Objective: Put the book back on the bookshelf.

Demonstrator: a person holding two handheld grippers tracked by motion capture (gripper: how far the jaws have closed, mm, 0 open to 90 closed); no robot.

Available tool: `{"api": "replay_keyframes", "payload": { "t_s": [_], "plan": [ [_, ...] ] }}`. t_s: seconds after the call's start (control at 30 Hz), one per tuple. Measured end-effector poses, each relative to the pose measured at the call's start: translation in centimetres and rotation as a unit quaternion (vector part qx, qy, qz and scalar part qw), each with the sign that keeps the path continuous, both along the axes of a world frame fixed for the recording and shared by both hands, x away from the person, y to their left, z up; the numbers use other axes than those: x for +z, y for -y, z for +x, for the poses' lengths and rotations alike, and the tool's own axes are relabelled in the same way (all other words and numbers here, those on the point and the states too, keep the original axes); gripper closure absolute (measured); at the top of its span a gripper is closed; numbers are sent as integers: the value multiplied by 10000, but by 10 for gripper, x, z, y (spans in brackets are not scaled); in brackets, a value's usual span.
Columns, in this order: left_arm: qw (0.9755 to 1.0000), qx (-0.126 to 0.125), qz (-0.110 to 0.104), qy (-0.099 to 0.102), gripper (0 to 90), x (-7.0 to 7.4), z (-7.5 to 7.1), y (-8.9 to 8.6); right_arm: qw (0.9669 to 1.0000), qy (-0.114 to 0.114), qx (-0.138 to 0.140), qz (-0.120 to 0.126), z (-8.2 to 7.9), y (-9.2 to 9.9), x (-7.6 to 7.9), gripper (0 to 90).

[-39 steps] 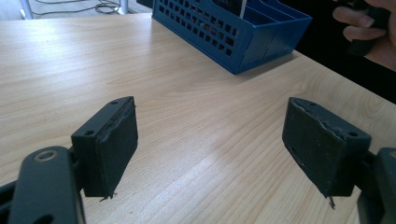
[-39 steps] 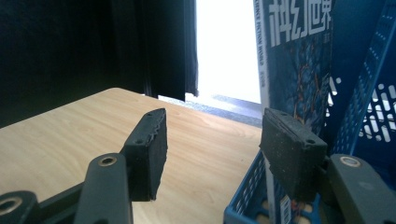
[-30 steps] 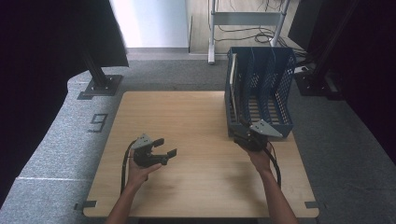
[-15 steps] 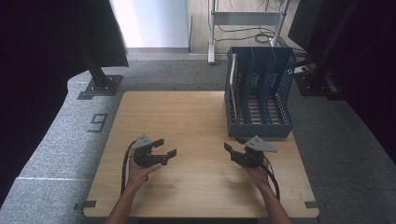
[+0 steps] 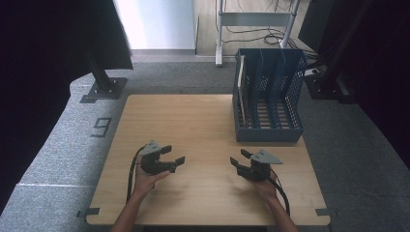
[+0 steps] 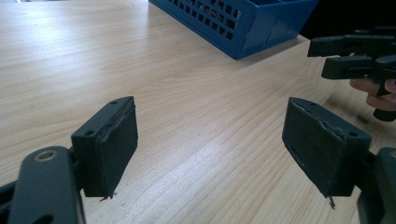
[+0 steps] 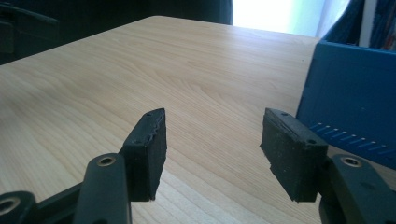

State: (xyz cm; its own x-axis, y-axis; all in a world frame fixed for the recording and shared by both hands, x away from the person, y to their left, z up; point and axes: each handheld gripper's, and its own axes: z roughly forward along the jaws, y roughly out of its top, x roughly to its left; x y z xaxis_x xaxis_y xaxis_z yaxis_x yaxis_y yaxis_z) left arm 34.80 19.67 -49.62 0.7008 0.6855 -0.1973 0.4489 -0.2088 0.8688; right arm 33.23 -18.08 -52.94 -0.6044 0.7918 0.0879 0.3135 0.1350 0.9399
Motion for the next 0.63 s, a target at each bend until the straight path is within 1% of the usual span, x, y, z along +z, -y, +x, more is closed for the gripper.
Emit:
{"api": "replay_keyframes", "payload": {
  "t_s": [0.17, 0.5, 0.63],
  "plan": [
    [10000, 7, 8, -10, 186, -1, 1, 0, 10000, -55, -44, 11, 1, 2, -3, 397],
    [10000, 11, 6, 14, 186, 1, 0, -1, 10000, -57, -60, 46, 2, 4, -2, 392],
    [10000, 8, 20, 2, 186, 0, 0, -1, 9999, -129, -80, 45, 3, 6, -3, 387]
  ]
}}
